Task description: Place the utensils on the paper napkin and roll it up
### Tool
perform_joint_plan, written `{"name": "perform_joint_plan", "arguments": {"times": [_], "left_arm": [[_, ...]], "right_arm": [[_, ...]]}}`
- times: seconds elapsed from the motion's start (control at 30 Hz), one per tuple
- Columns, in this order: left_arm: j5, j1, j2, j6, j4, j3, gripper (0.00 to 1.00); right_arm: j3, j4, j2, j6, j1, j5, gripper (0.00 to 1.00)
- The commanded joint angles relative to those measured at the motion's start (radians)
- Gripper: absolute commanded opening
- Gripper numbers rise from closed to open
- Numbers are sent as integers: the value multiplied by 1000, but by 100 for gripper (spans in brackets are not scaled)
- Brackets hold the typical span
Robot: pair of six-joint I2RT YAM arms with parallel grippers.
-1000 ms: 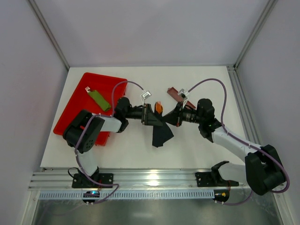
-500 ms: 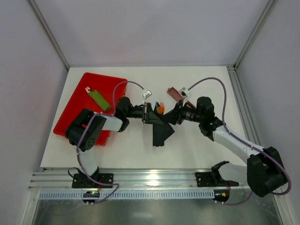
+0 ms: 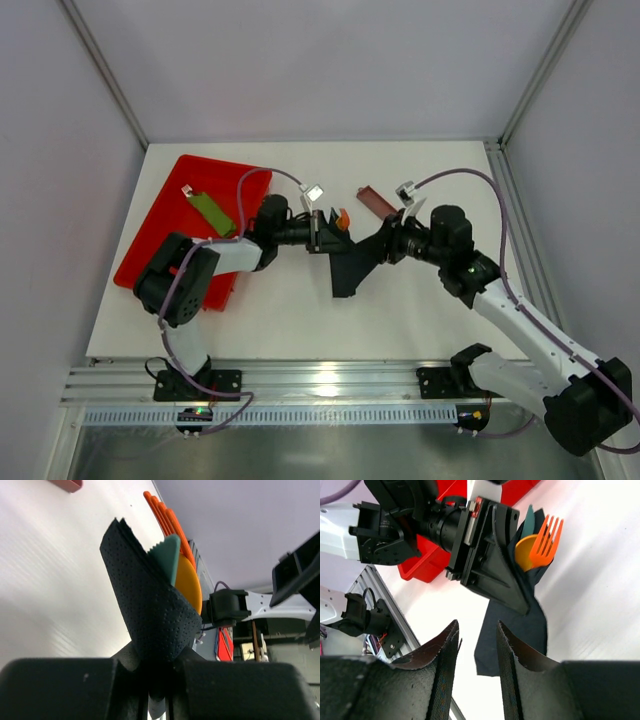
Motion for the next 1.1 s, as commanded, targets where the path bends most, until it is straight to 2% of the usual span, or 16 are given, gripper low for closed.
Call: {"name": "perform_joint_plan", "arguments": {"times": [0.0, 0.1, 0.2, 0.5, 0.8, 1.07], "left_arm": [[-104, 4, -61, 31, -58, 33, 0], [-126, -2, -78, 14, -47, 31, 0], [-144, -6, -109, 20, -70, 28, 0], [-151, -11, -209, 74, -164, 20, 0], [-137, -17, -241, 78, -167, 3, 0], [-103, -23, -264, 42, -106, 3, 0]], "right_arm": [[2, -23, 1, 6, 57, 61, 38], [-32, 46, 37, 0, 129, 96, 40], [-21, 38, 80, -21, 200, 211, 43], [-35, 49, 90, -38, 211, 334, 47], [-49, 83, 71, -49, 212, 350, 47], [-78, 178, 82, -27, 212, 247, 48]]}}
